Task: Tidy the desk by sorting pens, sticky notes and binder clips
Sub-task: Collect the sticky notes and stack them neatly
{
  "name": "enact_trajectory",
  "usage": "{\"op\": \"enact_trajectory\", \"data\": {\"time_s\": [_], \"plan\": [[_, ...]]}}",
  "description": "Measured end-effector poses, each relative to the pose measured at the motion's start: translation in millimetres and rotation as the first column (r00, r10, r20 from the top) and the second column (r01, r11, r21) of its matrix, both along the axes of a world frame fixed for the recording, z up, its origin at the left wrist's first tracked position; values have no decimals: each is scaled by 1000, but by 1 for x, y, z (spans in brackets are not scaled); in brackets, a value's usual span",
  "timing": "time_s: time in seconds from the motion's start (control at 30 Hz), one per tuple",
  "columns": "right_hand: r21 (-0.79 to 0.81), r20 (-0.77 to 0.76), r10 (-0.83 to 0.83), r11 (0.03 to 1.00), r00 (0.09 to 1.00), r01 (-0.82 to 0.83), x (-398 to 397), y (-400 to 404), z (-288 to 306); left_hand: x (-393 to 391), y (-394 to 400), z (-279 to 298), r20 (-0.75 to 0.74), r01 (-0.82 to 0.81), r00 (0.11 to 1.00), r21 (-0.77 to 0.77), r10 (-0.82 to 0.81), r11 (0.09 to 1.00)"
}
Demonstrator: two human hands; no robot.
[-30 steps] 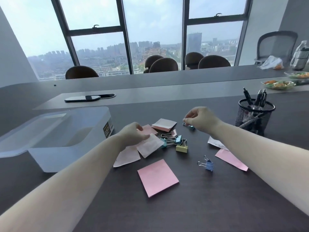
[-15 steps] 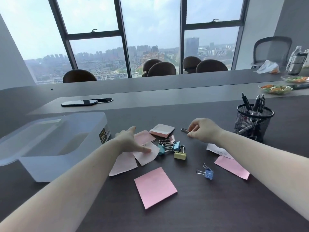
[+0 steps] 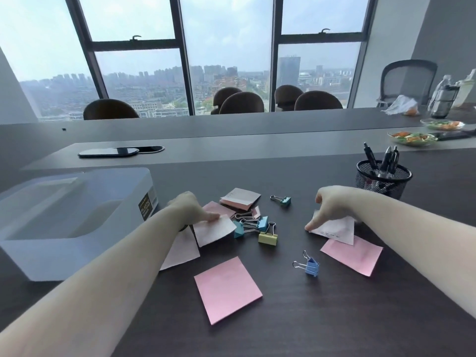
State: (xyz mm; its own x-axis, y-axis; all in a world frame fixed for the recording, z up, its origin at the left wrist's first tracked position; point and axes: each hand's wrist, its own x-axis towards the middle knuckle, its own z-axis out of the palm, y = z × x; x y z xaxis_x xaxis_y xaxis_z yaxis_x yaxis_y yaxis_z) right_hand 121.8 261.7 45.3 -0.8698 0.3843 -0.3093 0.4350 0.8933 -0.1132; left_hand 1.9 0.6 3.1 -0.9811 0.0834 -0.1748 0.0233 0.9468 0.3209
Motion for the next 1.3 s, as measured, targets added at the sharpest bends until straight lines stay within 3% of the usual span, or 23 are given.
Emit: {"op": "enact_trajectory", "data": {"time_s": [0.1, 0.17, 0.27, 0.37, 0.43, 0.53, 0.63, 0.77, 0.9, 1.0, 1.2, 1.3], "plan": [[-13, 40, -18, 1000, 999, 18, 0, -3, 4, 3, 4, 7, 79, -1, 997, -18, 2, 1000], [-64, 9, -19, 998, 1000, 19, -2, -3, 3, 2, 5, 8, 48, -24, 999, -17, 25, 1000], [-138, -84, -19, 990, 996, 8, -4, -2, 0, -7, 3, 9, -45, -64, 996, 174, 72, 983], [-236, -212, -45, 972, 976, -6, -8, 1, -1, -18, 1, 18, -99, -98, 979, 543, 180, 834], [-304, -269, -71, 953, 960, -15, -11, 6, 2, -25, 5, 26, -128, -92, 963, 676, 239, 731], [-371, -209, -75, 929, 975, -8, -10, 10, 13, -31, 24, 38, -127, -74, 954, 777, 270, 625], [-428, -53, -28, 904, 998, 3, -7, 7, 16, -34, 53, 36, -70, -60, 982, 766, 176, 640], [-474, -19, -6, 880, 1000, -4, -10, 6, 1, -27, 88, 17, -78, 34, 997, 625, 19, 780], [-449, -41, 10, 893, 999, -27, -14, 8, -8, -27, 97, -2, -104, 71, 994, 290, -42, 954], [-461, -43, 3, 887, 999, -23, -13, 12, -12, -28, 95, -6, -98, 53, 994, 115, -42, 992], [-546, -73, -32, 837, 997, -13, -12, 19, -12, -34, 90, 1, -104, -50, 992, 248, 77, 968], [-585, -89, -48, 811, 995, -14, -8, 22, -9, -35, 86, 4, -100, -122, 975, 496, 196, 860]]}}
